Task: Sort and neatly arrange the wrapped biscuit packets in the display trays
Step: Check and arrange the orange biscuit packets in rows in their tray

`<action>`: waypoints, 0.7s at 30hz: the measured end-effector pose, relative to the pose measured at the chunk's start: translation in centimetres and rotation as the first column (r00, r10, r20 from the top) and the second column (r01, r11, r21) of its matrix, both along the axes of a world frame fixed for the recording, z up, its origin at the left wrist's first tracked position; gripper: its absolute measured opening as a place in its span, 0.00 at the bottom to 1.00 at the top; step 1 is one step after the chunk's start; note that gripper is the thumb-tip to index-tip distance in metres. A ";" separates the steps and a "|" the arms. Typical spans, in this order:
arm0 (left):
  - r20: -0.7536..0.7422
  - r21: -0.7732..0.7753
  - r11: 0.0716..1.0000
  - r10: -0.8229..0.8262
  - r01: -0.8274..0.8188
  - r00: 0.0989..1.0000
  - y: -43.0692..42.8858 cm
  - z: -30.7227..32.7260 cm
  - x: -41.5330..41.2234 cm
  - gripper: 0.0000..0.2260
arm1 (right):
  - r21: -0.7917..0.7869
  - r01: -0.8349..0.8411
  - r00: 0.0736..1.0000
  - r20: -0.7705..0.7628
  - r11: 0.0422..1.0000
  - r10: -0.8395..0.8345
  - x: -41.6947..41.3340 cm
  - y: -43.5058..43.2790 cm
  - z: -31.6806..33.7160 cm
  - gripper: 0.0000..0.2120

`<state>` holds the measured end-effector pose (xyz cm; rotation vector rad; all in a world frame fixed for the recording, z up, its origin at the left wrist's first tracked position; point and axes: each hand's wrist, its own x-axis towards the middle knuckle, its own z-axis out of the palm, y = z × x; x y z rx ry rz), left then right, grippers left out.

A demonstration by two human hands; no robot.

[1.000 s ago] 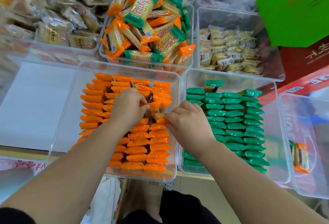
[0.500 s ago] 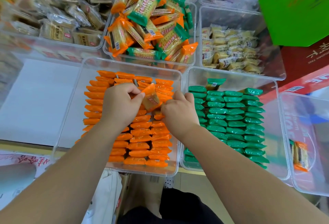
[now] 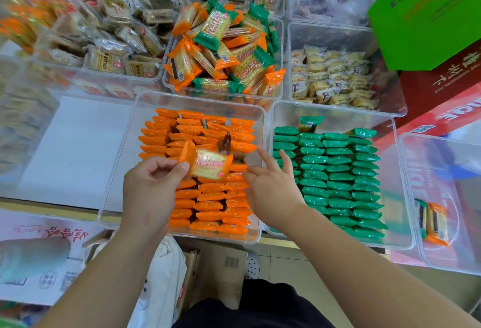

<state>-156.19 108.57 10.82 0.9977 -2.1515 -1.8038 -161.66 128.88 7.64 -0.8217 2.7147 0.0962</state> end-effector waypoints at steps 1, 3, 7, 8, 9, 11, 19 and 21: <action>0.003 0.066 0.998 0.020 -0.020 1.000 0.1 0.1 0.7 0.02 | -0.098 0.039 0.999 -0.012 0.994 -0.041 0.4 0.5 0.3 0.16; 0.001 0.169 0.985 0.034 -0.033 0.999 0.3 0.3 2.1 0.02 | -0.335 0.166 0.986 0.027 0.928 -0.166 1.7 1.5 1.3 0.17; -0.002 0.263 0.965 -0.012 0.012 1.000 2.1 1.6 4.7 0.03 | -0.593 0.476 0.870 0.426 0.650 -0.248 4.3 3.5 3.9 0.16; -0.003 0.278 0.960 -0.027 0.027 1.000 2.7 1.9 5.3 0.04 | -0.610 0.543 0.827 0.507 0.577 -0.242 5.0 3.8 4.6 0.11; -0.001 0.290 0.956 -0.046 0.044 0.999 3.2 2.2 5.8 0.05 | -0.616 0.610 0.778 0.583 0.498 -0.233 5.7 4.2 5.1 0.07; 0.002 0.292 0.953 -0.092 0.087 0.996 3.9 2.8 6.7 0.05 | -0.612 0.713 0.692 0.691 0.342 -0.207 6.9 4.9 6.0 0.05; -0.008 0.250 0.950 -0.189 0.185 0.982 4.9 5.4 8.5 0.07 | -0.431 0.902 0.431 0.902 0.008 0.031 9.3 7.7 7.6 0.08; -0.043 0.311 0.927 -0.209 0.212 0.977 5.0 6.7 8.6 0.03 | -0.330 0.942 0.336 0.927 -0.067 0.167 9.6 8.2 7.3 0.08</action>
